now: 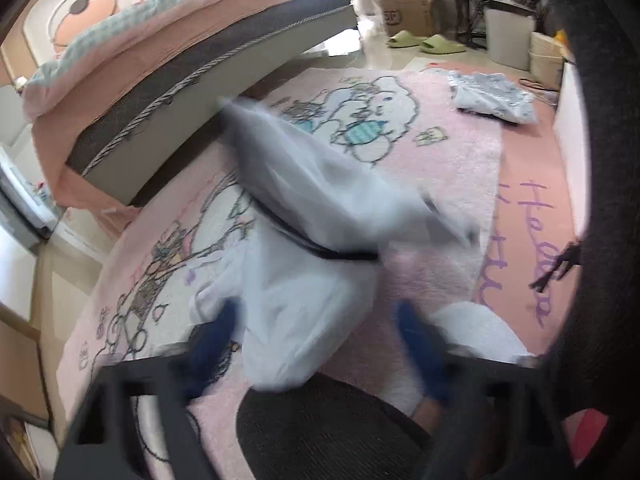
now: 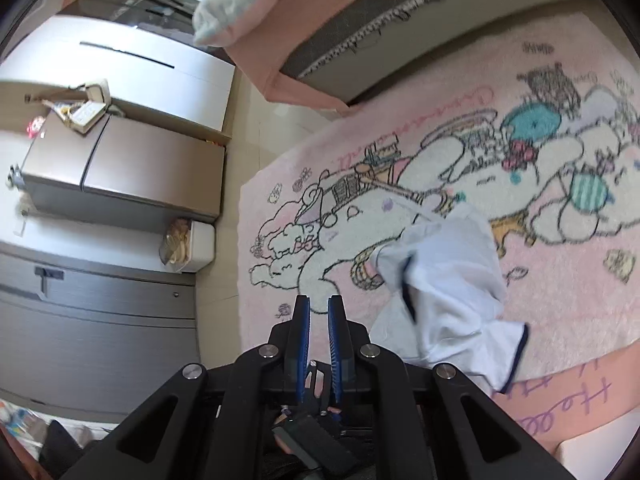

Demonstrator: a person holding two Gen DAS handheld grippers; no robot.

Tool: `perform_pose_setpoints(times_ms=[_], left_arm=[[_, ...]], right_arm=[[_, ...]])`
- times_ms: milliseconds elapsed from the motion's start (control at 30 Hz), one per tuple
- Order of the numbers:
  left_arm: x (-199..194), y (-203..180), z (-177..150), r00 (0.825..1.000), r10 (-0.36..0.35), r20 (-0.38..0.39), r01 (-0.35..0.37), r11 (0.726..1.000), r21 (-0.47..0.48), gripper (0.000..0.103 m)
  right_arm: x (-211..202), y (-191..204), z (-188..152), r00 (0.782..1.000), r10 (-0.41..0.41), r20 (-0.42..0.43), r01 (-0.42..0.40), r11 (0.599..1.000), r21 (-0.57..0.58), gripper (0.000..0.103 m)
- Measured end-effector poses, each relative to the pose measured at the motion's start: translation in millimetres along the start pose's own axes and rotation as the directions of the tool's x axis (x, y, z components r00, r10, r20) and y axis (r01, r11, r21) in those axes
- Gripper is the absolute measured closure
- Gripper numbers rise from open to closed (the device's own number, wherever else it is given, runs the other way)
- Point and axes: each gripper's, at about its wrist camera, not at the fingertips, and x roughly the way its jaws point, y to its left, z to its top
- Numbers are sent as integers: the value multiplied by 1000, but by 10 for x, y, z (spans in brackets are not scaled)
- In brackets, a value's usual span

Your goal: Fold clothes

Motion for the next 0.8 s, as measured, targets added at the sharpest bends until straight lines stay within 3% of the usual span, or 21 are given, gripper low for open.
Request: perform_pose_setpoints(times_ms=[33,67,133,200,333,533,633,700,767,800], left_arm=[[105,26,-6,999,-6,-40,5,1000,-25,89],[205,65,-14,997,-17,-77,12,998,-58,93],[323,138,-55,990,-54,-130,38,991,-126,95],[329,170,-76,990,-60,-130,41,989,-144,95],[241,161,-78,995,-29,-91,18,993,-114,96],[348,96,4,995,-29,-93,25,999,-48,100],[389,46,12,993,-49,-108,45,998,-33,99],[427,19,7,991,-49,-126,46,998,-30,99],[465,0,-10,990,-27,-141,24,999,-25,99],[474,-5,-22,990,-21,-142,18,1000,-24,99]], right_arm=[[-6,8,2,1000,-9,2,9,1000,-6,94],[-4,7,-3,1000,-12,2,12,1000,-9,94],[28,-25,-35,1000,-6,-6,6,1000,-5,94],[74,-73,-81,1000,-12,-20,12,1000,0,94],[122,-214,-165,999,-40,-29,40,999,0,94],[195,-467,-245,998,-53,-33,54,998,37,94],[258,-510,-298,994,-105,-13,104,994,-35,93],[330,-518,-355,984,-179,16,180,975,-134,85],[444,-534,-435,962,-267,52,272,930,-247,62],[514,-546,-481,949,-308,65,313,901,-300,57]])
